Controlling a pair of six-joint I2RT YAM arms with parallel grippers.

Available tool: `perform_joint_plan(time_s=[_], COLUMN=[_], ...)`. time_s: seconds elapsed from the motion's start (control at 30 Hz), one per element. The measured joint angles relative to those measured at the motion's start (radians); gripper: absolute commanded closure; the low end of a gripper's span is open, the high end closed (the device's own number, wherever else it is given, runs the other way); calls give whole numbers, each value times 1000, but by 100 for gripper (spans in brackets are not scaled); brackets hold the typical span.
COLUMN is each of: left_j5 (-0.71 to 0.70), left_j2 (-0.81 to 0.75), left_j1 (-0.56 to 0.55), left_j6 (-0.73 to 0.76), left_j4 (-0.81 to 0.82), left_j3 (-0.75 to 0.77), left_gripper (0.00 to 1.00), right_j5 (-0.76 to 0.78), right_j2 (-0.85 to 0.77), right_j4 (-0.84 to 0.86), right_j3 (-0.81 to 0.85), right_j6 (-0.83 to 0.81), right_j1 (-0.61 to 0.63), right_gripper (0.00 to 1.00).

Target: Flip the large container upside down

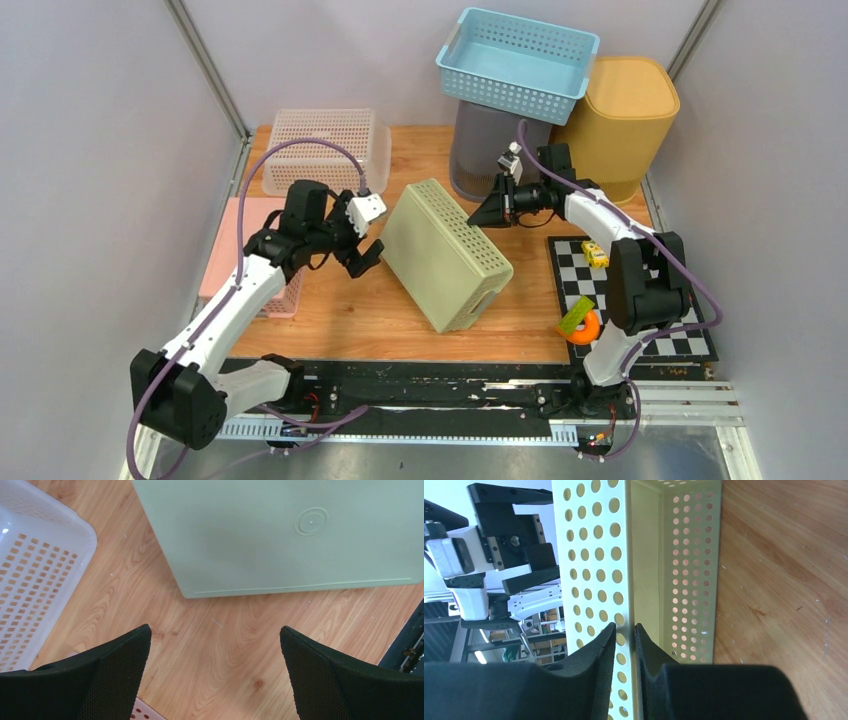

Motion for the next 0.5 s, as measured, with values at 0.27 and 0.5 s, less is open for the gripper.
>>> perform_joint_plan(time_s=[0.27, 0.5], left_j5=[-2, -31], left_j2=[83, 127], left_j1=[0, 0], left_j6=[-10, -3], left_j4=[47, 84], left_j3=[-32, -63], left_gripper=[0, 0], right_j5=[0, 0], right_j2=[0, 13], right_j4=[0, 1], right_j3=[-14, -34], right_j6=[-19, -39], right_j1=[-11, -16], right_gripper=[76, 75])
